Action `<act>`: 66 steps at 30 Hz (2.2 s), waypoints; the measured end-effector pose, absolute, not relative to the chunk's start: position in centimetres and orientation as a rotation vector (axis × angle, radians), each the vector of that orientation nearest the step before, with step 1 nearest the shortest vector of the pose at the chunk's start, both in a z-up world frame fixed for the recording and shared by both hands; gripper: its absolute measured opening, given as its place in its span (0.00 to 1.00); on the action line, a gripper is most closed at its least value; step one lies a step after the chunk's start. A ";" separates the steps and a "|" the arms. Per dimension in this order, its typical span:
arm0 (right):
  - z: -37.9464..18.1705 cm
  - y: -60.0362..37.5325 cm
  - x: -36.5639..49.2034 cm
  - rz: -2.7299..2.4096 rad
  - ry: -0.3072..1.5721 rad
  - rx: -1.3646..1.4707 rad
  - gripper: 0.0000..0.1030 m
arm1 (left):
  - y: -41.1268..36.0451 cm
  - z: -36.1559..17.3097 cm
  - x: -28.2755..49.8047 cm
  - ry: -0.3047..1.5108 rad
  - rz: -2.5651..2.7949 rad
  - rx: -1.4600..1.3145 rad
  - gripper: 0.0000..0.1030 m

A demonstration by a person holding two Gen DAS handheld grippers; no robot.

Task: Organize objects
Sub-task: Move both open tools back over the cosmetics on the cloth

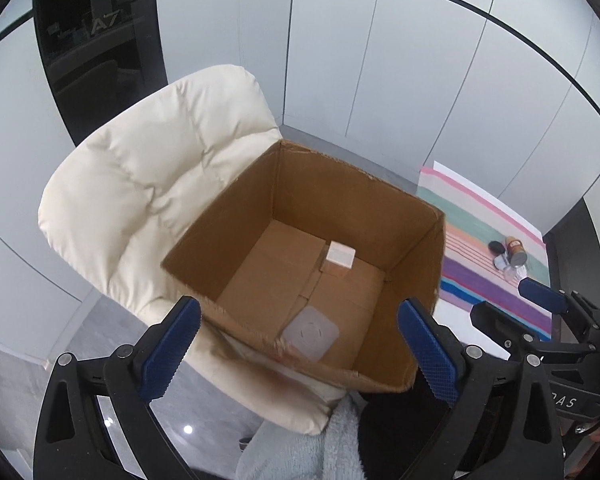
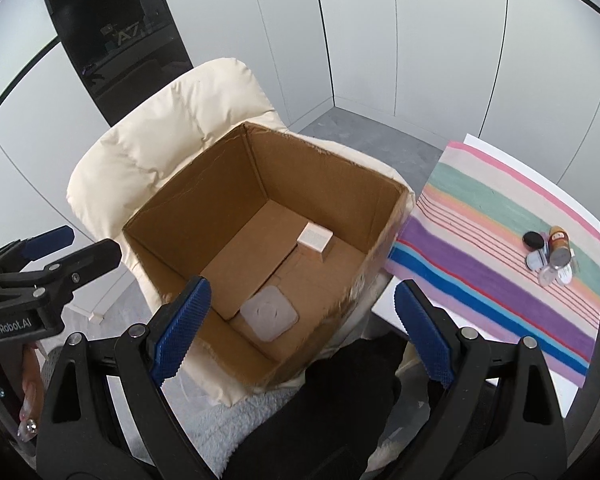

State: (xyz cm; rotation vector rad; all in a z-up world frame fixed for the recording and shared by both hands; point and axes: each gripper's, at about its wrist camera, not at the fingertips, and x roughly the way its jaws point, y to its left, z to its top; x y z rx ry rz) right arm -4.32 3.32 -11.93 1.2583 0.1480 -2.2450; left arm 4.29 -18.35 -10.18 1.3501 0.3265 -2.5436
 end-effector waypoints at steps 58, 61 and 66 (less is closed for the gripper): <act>-11.2 34.8 2.8 -2.825 -0.216 1.461 0.92 | 10.2 -12.8 -2.9 -0.145 -3.035 1.544 0.97; -11.7 37.1 2.6 -2.859 -0.248 1.481 0.92 | 11.6 -12.9 -4.0 -0.159 -3.049 1.551 0.97; -12.9 40.3 0.8 -2.892 -0.299 1.506 0.92 | 14.2 -13.8 -8.0 -0.166 -3.042 1.579 0.97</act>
